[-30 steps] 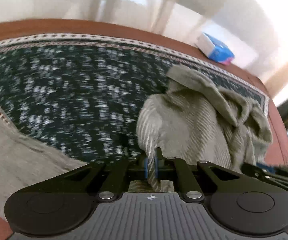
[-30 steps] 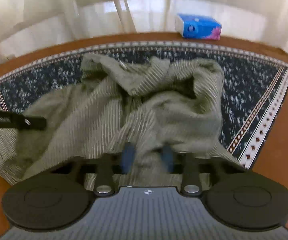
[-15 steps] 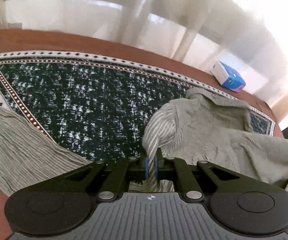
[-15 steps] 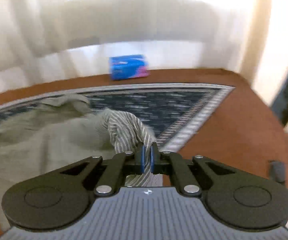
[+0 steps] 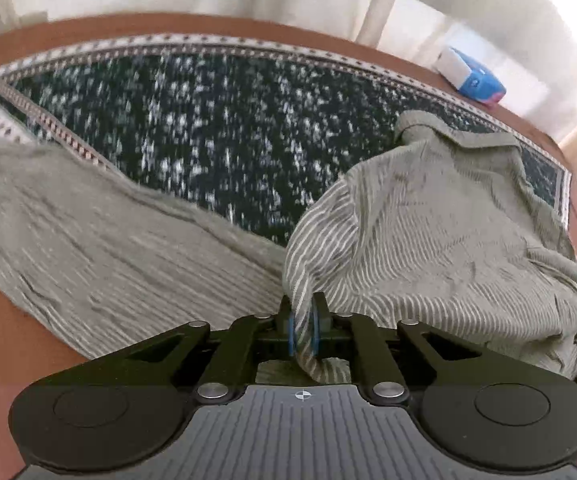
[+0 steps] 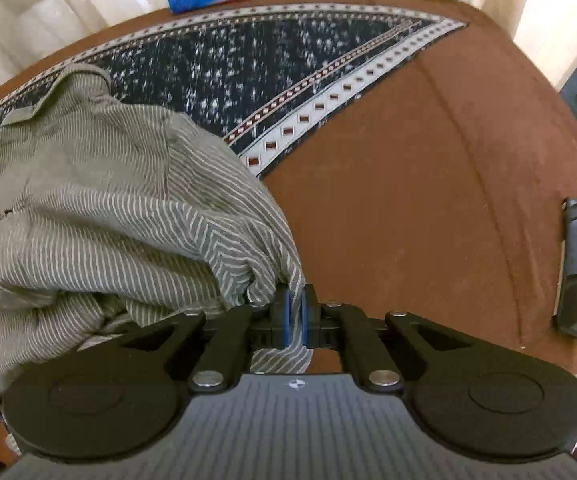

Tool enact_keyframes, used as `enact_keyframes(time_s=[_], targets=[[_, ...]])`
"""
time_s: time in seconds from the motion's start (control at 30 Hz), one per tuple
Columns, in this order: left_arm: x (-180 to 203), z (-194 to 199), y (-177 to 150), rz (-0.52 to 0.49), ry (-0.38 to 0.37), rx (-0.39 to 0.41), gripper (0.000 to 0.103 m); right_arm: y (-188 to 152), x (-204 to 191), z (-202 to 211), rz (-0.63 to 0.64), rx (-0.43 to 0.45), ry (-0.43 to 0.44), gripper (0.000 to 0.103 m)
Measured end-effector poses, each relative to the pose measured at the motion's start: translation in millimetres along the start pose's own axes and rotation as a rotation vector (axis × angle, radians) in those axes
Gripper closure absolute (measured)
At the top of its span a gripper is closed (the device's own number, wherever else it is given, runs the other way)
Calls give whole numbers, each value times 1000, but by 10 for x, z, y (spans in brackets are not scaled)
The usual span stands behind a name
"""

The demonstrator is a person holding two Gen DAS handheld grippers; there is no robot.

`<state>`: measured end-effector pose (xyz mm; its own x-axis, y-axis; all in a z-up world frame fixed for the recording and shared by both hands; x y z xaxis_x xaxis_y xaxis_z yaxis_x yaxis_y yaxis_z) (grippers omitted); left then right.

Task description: Fold clothes

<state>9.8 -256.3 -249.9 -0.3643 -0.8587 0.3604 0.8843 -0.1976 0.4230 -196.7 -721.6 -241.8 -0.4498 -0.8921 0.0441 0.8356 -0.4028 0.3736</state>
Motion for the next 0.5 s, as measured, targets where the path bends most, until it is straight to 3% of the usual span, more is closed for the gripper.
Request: enact_keyframes(time_s=[0.03,0.07,0.13,0.2,0.27,0.4,0.5], targets=[[-23,1,-6,13,11,8,64,-14,-4,-25,3,-9,8,97],[-51,4,-10,25,27,18,52,-19,-6,-51,5,-22,19,94],[-89,38,-18,44,36,21,48,-13,17,-112,0,-52,37,90],[-104,139,-19,62,29,25,43,58,111,-71,-6,-67,35,67],[-92,318,12,68,29,44,42,137,205,61,-12,-54,28,53],[104,685,294,32,8,157,35,530,229,595,45,102,69,41],[350,639,565,-16,-9,197,33,928,-21,845,120,218,149,39]])
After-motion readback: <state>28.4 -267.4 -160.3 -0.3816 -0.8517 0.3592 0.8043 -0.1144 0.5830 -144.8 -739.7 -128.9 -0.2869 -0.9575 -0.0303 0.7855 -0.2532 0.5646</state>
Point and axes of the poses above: each gripper's, at about its wrist camera, not at the fingertips, and z roughly against the way its jaws point, x to its right, y to its top, the point moved 9 cm from there along -z, roughly the way its jaws point, and after that the axes turned 4 degrees about -y, right-handed, at the moved point
